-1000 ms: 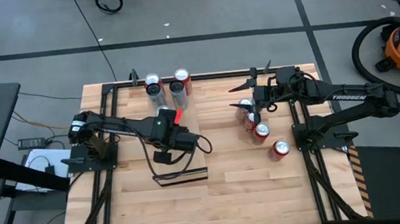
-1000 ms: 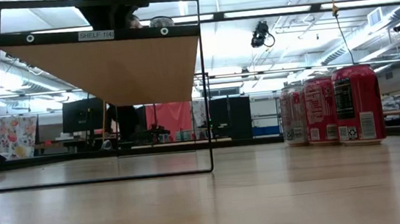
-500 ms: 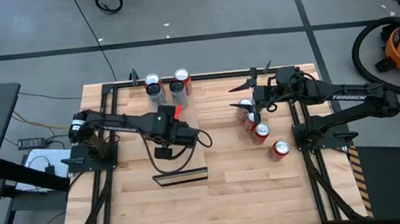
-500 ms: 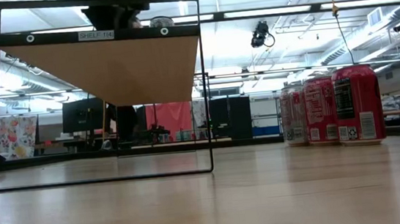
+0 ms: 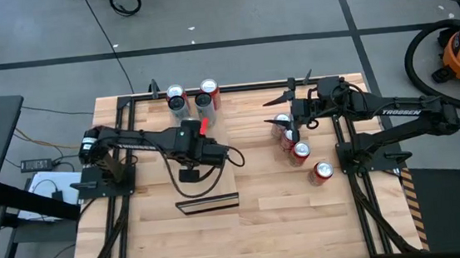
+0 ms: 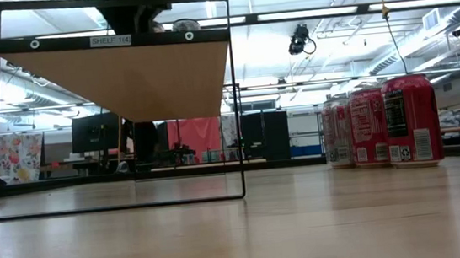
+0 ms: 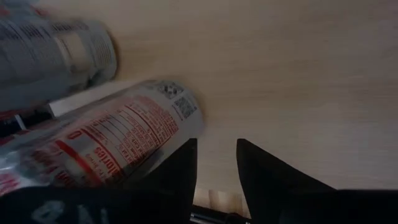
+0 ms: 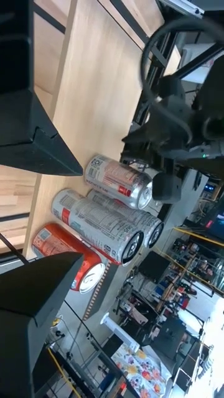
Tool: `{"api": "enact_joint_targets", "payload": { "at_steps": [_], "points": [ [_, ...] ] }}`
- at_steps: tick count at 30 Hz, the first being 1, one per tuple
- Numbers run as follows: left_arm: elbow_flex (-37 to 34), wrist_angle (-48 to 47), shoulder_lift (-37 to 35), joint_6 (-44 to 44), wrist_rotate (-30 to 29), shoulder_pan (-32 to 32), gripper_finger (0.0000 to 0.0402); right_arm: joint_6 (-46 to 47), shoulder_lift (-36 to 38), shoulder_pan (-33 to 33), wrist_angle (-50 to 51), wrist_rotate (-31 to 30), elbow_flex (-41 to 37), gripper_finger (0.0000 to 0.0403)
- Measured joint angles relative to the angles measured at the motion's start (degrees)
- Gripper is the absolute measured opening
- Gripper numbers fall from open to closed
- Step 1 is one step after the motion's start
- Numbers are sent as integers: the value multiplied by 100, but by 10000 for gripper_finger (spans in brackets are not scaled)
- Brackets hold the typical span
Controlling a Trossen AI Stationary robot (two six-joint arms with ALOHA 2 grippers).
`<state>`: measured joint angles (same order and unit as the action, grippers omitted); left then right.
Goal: Place canned beverage on shelf
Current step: Put the top red and silver soda can on the shelf
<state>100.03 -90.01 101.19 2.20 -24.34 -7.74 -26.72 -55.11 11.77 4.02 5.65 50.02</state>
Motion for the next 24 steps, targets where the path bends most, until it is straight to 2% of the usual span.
{"api": "enact_joint_targets", "payload": {
  "at_steps": [3,6,9,12,16,24],
  "points": [
    [214,4,0,0,-63,-77,121,2,0,0,-23,1,0,221],
    [321,41,-8,-26,-475,-119,121,20,0,1,-23,2,0,221],
    [314,44,-9,-337,-891,-119,121,20,0,0,-21,2,0,221],
    [271,101,5,-840,-1042,-119,121,20,0,1,-16,2,0,221],
    [269,111,11,-1115,-1126,-90,121,20,0,2,-12,2,0,221],
    [269,-5,11,-695,-800,-40,121,20,-2,0,-1,2,0,221]
  ]
}}
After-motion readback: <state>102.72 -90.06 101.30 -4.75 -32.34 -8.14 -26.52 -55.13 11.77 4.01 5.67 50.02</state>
